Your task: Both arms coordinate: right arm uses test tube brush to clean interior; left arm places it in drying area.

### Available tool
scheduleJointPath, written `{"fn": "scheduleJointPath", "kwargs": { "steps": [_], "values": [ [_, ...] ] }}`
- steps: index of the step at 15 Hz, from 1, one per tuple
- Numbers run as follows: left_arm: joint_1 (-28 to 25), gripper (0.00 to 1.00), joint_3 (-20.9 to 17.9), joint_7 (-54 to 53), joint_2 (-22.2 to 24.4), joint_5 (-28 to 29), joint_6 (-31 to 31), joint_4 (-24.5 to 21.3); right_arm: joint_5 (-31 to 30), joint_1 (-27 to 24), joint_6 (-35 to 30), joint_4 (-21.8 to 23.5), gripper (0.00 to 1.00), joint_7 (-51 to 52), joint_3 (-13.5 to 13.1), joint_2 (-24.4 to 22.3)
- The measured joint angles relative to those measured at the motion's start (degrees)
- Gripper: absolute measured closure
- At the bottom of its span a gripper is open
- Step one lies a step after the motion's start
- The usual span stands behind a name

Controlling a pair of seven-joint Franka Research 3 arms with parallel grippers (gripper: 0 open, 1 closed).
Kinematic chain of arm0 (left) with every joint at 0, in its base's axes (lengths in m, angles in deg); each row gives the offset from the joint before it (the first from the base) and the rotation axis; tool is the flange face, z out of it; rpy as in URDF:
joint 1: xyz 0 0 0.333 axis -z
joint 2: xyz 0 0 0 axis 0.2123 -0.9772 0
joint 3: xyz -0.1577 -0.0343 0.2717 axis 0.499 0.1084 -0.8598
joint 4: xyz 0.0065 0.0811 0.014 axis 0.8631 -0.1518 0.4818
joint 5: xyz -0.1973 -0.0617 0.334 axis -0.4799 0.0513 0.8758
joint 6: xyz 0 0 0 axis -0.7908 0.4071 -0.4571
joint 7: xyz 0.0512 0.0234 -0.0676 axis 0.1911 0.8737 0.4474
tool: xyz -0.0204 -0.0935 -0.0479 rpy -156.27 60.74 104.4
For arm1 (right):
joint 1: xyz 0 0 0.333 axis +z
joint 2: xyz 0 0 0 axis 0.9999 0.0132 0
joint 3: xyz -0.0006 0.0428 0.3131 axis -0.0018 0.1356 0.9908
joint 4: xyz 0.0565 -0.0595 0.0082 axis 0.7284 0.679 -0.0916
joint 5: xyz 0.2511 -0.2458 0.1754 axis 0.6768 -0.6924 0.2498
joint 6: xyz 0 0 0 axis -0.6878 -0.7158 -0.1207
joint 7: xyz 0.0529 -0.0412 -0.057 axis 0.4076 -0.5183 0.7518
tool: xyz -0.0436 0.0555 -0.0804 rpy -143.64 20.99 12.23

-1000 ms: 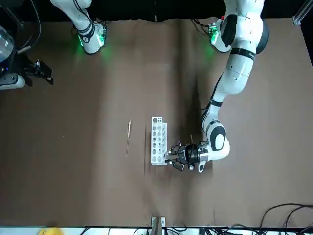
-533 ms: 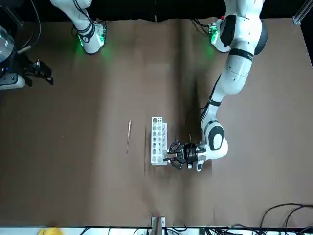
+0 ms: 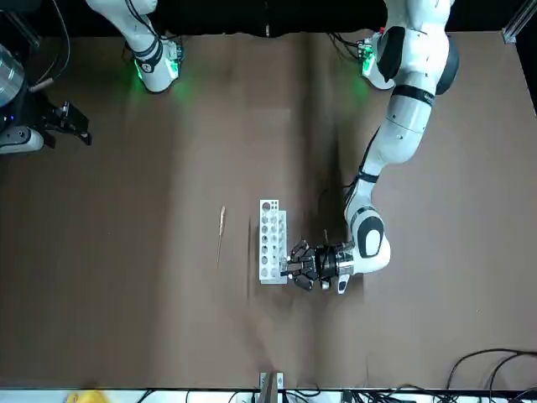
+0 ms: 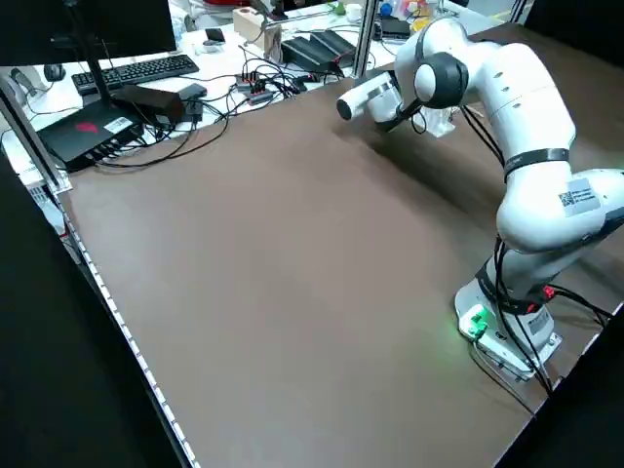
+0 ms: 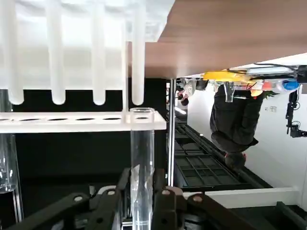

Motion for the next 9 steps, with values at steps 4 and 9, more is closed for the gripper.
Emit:
{"fn": "scheduleJointPath", "kwargs": {
  "steps": [4,9],
  "values": [
    [0.0,0.77,-0.05,-0.12,-0.38,0.0,0.0,0.0,0.0,0.0,0.0,0.0,0.0,0.0,0.0,0.0],
    [0.0,0.77,-0.1,-0.69,-1.01,0.0,0.06,0.0,0.0,0.0,0.0,0.0,0.0,0.0,-0.04,0.0]
  ]
}}
